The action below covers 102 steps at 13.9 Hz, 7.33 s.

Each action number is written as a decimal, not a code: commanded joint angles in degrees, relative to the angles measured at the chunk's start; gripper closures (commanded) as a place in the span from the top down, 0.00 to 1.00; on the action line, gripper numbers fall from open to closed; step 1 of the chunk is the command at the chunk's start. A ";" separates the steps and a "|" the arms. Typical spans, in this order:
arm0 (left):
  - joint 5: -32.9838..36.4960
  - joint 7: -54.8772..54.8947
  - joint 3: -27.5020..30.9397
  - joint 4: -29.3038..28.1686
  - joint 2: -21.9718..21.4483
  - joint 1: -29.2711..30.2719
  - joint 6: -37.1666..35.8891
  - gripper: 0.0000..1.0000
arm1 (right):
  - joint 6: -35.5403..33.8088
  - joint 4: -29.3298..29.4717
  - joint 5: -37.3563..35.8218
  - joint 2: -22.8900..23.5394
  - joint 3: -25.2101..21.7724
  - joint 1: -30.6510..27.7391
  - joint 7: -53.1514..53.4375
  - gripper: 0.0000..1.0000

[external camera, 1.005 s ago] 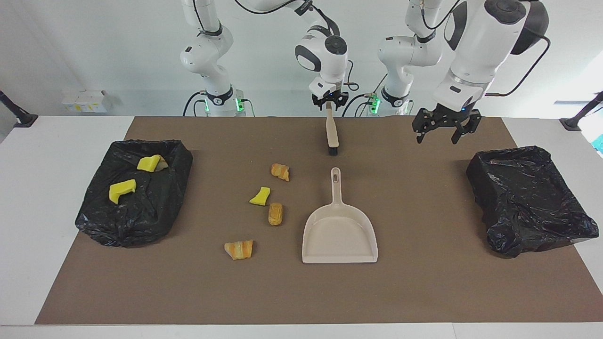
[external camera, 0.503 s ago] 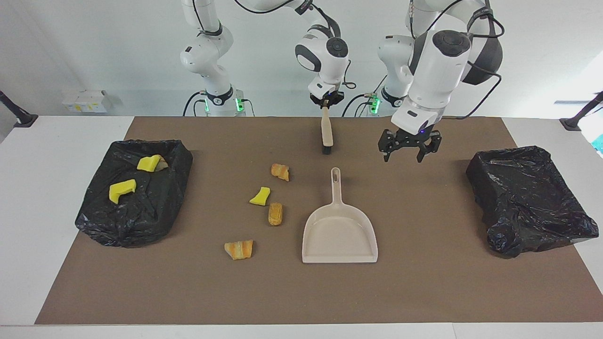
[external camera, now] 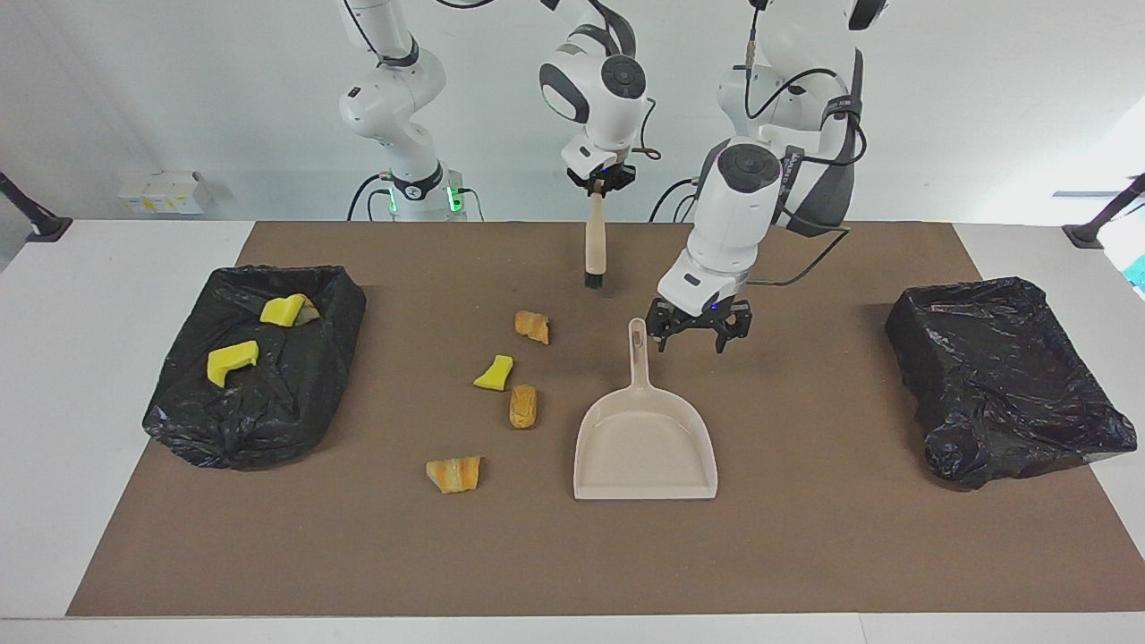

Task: Sweep and dump trash in bin
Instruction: 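Grasp the dustpan with the left gripper while the right gripper grasps the brush, then sweep the bread pieces toward the dustpan with the brush in the right gripper, then brush the bread and sponge into the dustpan held by the left gripper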

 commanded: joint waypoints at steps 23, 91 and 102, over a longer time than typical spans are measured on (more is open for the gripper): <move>0.07 -8.99 0.90 -0.99 5.04 -6.06 3.55 0.00 | 9.64 19.59 -34.44 20.34 0.22 -42.63 -52.92 0.00; 9.92 85.94 3.71 -19.89 -8.67 2.47 3.11 0.00 | 11.22 21.98 1.84 26.77 3.83 -16.81 -19.02 0.00; 9.92 86.12 3.71 -20.59 -8.85 2.91 3.54 0.00 | 7.55 21.19 7.31 21.16 3.21 -18.01 -14.88 0.00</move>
